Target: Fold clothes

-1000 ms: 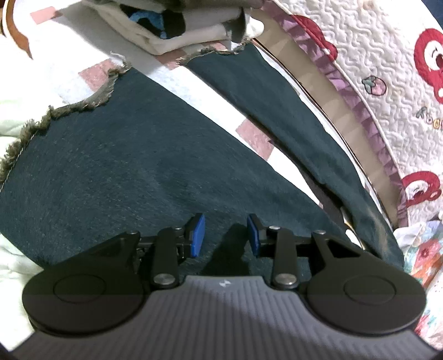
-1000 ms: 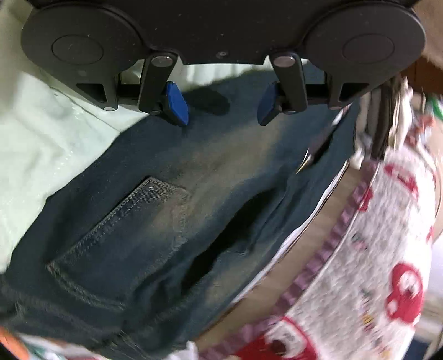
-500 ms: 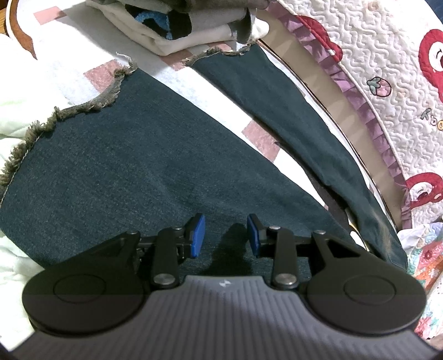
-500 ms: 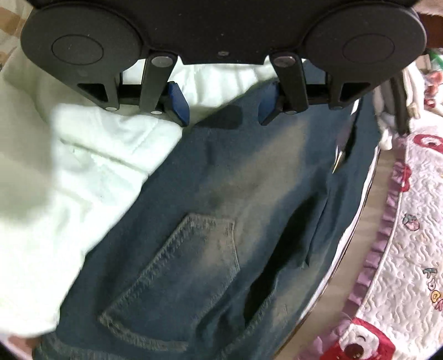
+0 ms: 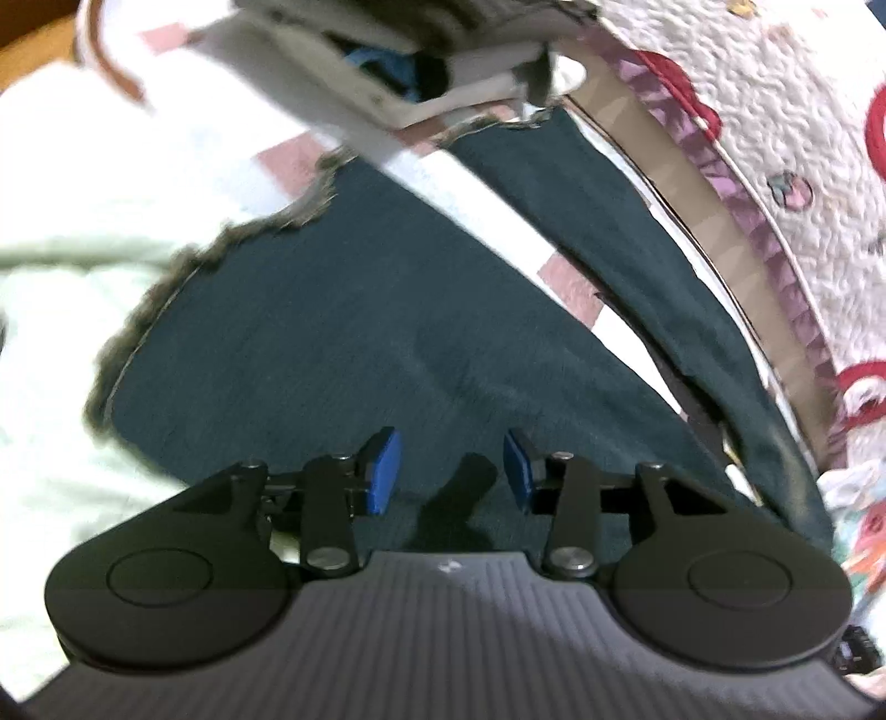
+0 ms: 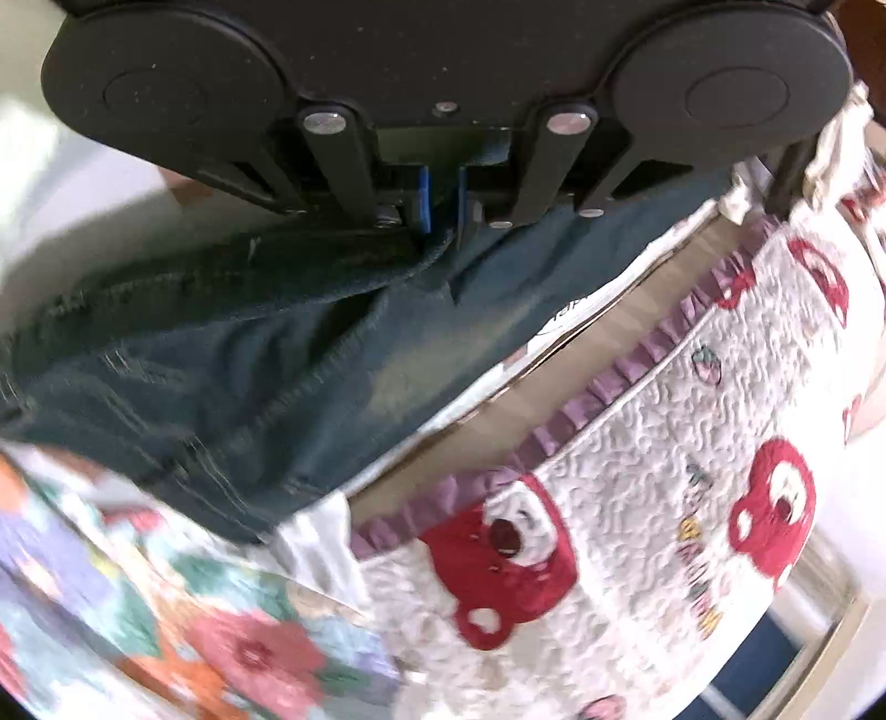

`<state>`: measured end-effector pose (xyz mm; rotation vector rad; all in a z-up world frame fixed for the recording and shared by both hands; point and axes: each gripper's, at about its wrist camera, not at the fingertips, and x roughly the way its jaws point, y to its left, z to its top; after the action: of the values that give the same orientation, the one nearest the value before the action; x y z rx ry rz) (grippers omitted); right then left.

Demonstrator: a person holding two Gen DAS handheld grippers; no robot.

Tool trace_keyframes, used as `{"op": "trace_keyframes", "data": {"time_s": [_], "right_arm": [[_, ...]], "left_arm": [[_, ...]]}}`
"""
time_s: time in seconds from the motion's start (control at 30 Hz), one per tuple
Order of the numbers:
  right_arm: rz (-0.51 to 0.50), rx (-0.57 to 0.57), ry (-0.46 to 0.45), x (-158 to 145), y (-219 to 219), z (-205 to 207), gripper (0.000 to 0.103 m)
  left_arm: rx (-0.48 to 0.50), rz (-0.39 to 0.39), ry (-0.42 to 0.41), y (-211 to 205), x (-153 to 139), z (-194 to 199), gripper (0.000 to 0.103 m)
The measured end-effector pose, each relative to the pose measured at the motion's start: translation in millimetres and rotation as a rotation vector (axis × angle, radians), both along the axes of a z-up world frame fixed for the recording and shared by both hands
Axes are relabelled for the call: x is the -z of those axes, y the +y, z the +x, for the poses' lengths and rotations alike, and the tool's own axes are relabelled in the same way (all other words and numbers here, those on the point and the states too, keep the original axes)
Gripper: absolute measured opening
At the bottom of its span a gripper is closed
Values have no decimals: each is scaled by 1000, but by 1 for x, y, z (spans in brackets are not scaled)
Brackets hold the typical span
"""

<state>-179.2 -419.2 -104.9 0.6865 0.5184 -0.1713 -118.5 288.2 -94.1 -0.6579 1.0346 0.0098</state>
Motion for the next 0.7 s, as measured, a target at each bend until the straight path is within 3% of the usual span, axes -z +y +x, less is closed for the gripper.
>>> {"op": "trace_keyframes", "data": {"time_s": [0.07, 0.23, 0.4, 0.6, 0.7], "right_arm": [[-37, -14, -15, -8, 1, 8, 11], [-56, -9, -32, -14, 4, 23, 11], [-74, -3, -44, -18, 3, 23, 11], [-95, -11, -94, -24, -2, 36, 10], [-94, -21, -103, -24, -4, 48, 10]], "left_arm": [[-6, -33, 42, 6, -2, -6, 47], [-35, -116, 167, 13, 6, -17, 49], [-162, -222, 120, 16, 19, -24, 54], [-208, -366, 164, 20, 32, -39, 56], [-237, -329, 239, 17, 36, -44, 57]]}}
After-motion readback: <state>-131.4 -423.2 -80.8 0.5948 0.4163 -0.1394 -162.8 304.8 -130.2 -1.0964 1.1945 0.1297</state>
